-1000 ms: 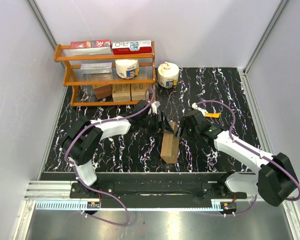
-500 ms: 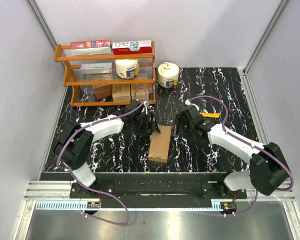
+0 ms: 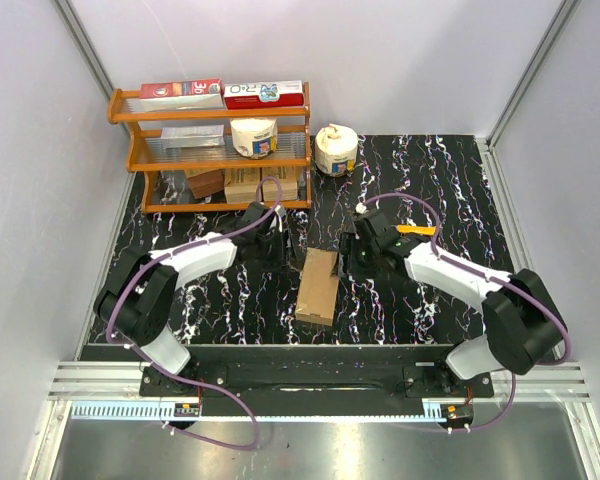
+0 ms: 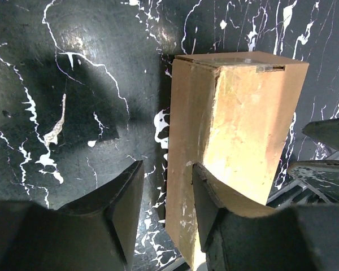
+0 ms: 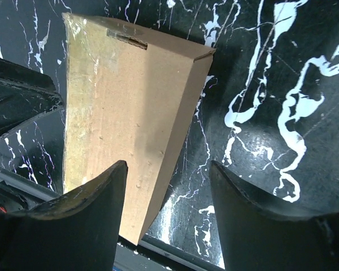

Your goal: Unpack the express box

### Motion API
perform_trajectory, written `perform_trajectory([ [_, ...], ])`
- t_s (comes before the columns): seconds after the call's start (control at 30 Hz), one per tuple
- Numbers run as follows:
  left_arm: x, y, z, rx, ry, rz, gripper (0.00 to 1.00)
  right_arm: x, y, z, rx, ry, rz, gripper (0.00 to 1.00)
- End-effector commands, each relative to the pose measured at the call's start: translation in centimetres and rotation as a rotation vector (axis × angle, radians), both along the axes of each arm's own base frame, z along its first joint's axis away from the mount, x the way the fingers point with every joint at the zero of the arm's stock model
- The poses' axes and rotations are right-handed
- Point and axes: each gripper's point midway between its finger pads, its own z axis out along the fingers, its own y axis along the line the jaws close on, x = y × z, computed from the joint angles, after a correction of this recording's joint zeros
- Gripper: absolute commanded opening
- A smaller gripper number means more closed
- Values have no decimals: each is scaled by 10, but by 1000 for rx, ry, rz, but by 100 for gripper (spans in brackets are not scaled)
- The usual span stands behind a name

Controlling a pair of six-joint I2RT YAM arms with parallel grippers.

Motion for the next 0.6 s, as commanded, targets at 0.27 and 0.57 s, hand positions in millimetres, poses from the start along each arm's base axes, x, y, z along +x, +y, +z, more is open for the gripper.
perform_trajectory([
  [0.27,-4,-13,16,-150,-34,-73,45,7,31,1,133,-11,41,83],
  [0.57,-2,-11,20,-161,-36,-61,44,11,43,-11,103,11,58,88],
])
